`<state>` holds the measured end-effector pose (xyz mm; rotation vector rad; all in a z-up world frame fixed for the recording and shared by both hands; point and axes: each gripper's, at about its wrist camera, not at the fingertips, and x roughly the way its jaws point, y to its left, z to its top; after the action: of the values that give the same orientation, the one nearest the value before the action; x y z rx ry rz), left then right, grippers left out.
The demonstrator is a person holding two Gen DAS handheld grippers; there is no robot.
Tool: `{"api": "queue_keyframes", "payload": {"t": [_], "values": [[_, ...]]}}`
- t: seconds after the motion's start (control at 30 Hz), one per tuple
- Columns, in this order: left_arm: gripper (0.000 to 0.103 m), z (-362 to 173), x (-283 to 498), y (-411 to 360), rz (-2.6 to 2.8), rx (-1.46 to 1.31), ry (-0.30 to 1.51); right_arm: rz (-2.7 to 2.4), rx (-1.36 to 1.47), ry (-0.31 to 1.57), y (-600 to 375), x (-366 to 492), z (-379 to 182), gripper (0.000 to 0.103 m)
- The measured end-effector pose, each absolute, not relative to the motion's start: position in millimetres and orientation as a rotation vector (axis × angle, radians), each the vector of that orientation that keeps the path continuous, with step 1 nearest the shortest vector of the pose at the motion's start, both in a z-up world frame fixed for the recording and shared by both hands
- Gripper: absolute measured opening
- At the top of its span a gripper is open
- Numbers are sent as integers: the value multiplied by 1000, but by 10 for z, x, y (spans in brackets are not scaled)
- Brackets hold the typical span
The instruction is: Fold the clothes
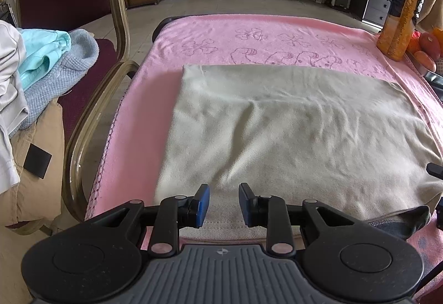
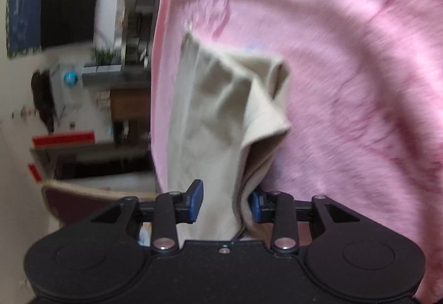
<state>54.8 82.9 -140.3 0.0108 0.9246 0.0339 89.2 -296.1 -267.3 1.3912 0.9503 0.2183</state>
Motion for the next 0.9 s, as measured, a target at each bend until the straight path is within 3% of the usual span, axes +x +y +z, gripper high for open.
{"api": "queue_keyframes", "payload": {"t": [0.23, 0.3, 0.5, 0.6, 0.9], "values": [[27, -1408, 554, 855, 38, 4, 930, 89, 1319, 878, -3069, 904, -2580, 33], [27, -1414, 562, 856, 36, 2, 935, 53, 1297, 857, -3099, 907, -2553, 24], [27, -1396, 583, 1044, 104, -50, 956, -54, 1231, 793, -3191, 917, -2473, 23], [21, -1411, 605, 1231, 124, -144, 985, -102, 1195, 765, -3229, 919, -2429, 21], [22, -1513, 653, 1268, 138, -122, 1048, -134, 1005, 805, -3194, 781, -2216, 8]]}}
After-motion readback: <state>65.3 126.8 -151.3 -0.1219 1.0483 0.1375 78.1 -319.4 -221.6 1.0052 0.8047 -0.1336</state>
